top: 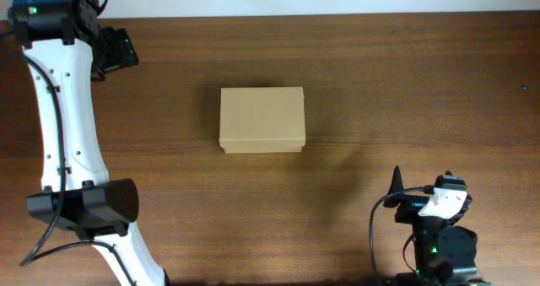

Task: Pack container

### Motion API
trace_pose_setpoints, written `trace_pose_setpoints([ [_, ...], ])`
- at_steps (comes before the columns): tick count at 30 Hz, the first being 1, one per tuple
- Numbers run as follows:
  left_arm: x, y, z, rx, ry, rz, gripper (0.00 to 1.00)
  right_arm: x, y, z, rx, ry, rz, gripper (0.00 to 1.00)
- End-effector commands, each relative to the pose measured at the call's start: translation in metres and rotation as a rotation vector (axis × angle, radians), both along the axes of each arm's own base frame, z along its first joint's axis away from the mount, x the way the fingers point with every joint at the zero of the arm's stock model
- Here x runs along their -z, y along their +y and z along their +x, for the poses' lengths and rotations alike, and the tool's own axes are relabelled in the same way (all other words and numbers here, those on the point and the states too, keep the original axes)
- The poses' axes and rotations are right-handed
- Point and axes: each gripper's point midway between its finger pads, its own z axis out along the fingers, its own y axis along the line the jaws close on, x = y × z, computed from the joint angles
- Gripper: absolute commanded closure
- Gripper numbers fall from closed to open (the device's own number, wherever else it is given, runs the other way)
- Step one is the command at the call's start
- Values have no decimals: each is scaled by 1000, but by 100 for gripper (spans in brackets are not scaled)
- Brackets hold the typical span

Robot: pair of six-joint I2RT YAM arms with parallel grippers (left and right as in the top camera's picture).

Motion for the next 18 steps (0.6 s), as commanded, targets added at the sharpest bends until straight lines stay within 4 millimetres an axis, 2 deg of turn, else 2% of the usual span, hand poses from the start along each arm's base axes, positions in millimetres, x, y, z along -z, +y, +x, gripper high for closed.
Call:
trace_pose_setpoints([
  [1, -3, 4, -1, -13, -6, 12, 0, 22, 0, 2, 1, 30, 8, 1],
  [2, -3, 4, -1, -13, -6, 12, 0, 33, 0, 3, 1, 52, 7, 1],
  [4, -3, 4, -1, -13, -6, 12, 0, 42, 0, 3, 2, 71, 6, 1],
  [18, -3, 4, -1, -13, -6, 12, 0, 39, 0, 4, 1, 59, 7, 1],
])
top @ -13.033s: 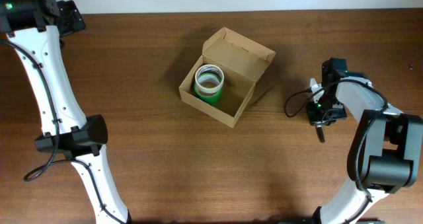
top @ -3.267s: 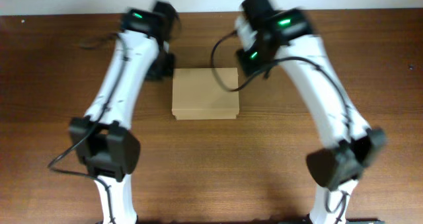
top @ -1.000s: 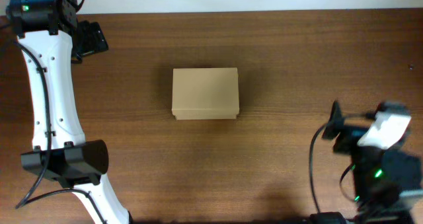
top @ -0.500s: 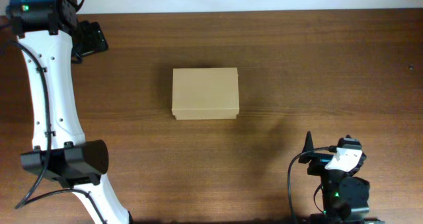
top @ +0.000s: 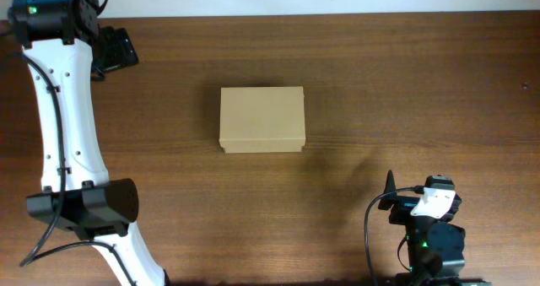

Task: Pack container

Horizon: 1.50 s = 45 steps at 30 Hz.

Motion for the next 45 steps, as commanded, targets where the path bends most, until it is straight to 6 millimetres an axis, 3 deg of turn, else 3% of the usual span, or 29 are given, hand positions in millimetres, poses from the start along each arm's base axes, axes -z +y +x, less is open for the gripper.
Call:
trace_pose_setpoints([
  [1, -3, 4, -1, -13, -6, 12, 0, 2, 0, 0, 1, -6, 10, 1],
  [9, -2, 4, -1, -13, -2, 12, 0, 2, 0, 0, 1, -6, 10, 1],
  [14, -19, -6, -14, 10, -37, 15, 0, 2, 0, 0, 1, -6, 10, 1],
  [24, -32, -46, -116, 112, -8, 13, 1, 2, 0, 0, 1, -6, 10, 1],
  [26, -50, -41, -123, 100, -111, 52, 1, 2, 0, 0, 1, -6, 10, 1],
  [31, -147, -40, -108, 78, -681, 70, 0, 2, 0, 0, 1, -6, 10, 1],
  [34, -196, -40, -130, 66, -968, 76, 0, 2, 0, 0, 1, -6, 10, 1],
  [37, -215, -39, -156, 56, -1192, 79, 0, 2, 0, 0, 1, -6, 10, 1],
  [41, -193, -39, -181, 47, -1372, 82, 0, 2, 0, 0, 1, -6, 10, 1],
  [45, -129, -38, -189, 44, -1432, 83, 0, 2, 0, 0, 1, -6, 10, 1],
])
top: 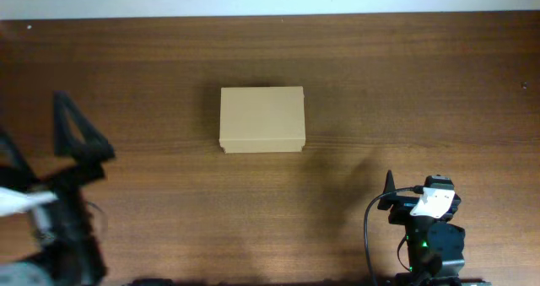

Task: Pack container

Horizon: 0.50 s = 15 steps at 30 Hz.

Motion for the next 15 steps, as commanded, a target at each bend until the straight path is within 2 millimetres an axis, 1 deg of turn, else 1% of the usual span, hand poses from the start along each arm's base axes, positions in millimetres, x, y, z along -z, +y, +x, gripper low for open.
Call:
trace_pose_setpoints([
  [1, 87, 0, 17, -1, 95, 2, 0, 1, -2, 0, 8, -6, 8, 1],
  [4, 149, 0, 18, 0, 151, 3, 0, 1, -2, 0, 8, -6, 8, 1],
  [5, 166, 0, 19, 0, 170, 3, 0, 1, -2, 0, 8, -6, 8, 1],
  [7, 195, 0, 19, 0, 201, 4, 0, 1, -2, 0, 8, -6, 8, 1],
  [11, 241, 0, 20, 0, 251, 5, 0, 1, -2, 0, 8, -6, 8, 1],
  [12, 245, 0, 20, 0, 253, 6, 0, 1, -1, 0, 8, -6, 8, 1],
  [15, 265, 0, 20, 0, 267, 6, 0, 1, -2, 0, 8, -6, 8, 1],
])
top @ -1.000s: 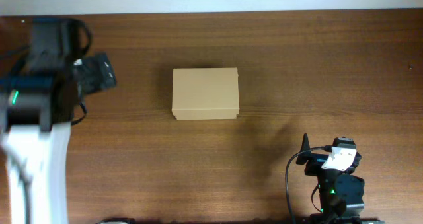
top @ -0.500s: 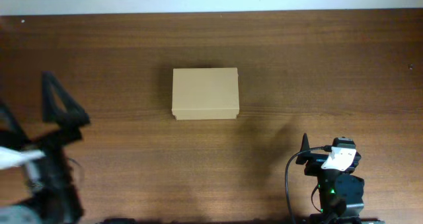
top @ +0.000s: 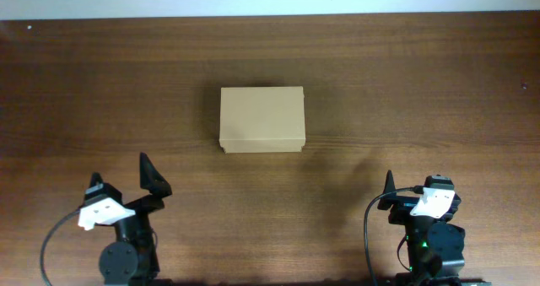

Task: Pack container

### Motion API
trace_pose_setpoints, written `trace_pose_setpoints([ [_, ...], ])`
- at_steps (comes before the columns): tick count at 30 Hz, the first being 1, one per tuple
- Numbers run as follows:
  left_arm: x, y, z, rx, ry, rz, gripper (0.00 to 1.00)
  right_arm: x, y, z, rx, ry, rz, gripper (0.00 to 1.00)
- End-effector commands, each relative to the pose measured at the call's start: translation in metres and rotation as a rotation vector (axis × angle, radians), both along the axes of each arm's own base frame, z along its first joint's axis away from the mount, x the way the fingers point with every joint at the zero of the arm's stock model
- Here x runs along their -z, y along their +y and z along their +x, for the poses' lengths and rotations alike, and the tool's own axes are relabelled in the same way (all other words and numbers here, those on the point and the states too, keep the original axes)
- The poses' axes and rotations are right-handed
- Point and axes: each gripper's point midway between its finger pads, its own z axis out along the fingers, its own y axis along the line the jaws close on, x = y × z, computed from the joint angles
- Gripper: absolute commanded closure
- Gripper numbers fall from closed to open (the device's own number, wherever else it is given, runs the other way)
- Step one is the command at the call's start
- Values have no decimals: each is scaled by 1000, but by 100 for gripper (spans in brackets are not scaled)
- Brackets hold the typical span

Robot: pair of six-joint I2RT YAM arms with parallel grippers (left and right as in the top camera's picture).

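Observation:
A closed tan cardboard box (top: pixel 261 119) with its lid on lies flat in the middle of the wooden table (top: pixel 405 83). My left gripper (top: pixel 151 175) is folded back at the near edge, well short of the box and to its left. Its dark fingers point toward the far side and look shut on nothing. My right gripper (top: pixel 390 185) rests at the near right, also far from the box. It shows as one thin dark spike, shut and empty. What the box holds is hidden.
Both arm bases, the left (top: pixel 118 256) and the right (top: pixel 432 244), sit at the near table edge with black cables looping beside them. A pale wall strip runs along the far edge. Only the box stands on the table.
The left arm, blurred at the left edge of the view, now sits folded at the near edge left of centre. The box and the right arm are unchanged.
The left arm first reached out to the far left corner of the table while the right arm sat at the near right. The right arm then settled slightly lower and stayed. The left arm left the corner and is now folded at the near edge. The closed box never moved.

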Motion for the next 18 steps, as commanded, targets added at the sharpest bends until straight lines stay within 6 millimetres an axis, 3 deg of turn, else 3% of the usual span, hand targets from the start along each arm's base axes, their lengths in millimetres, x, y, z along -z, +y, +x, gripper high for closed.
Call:
trace_pose_setpoints([
  [1, 22, 0, 0, -2, 11, 1, 1, 1, -2, 0, 8, -4, 8, 1],
  [5, 53, 0, 1, -2, 95, 3, 0, 1, -2, 0, 8, -4, 8, 1],
  [18, 54, 0, 1, -2, 97, 3, 0, 1, -2, 0, 8, -4, 8, 1],
])
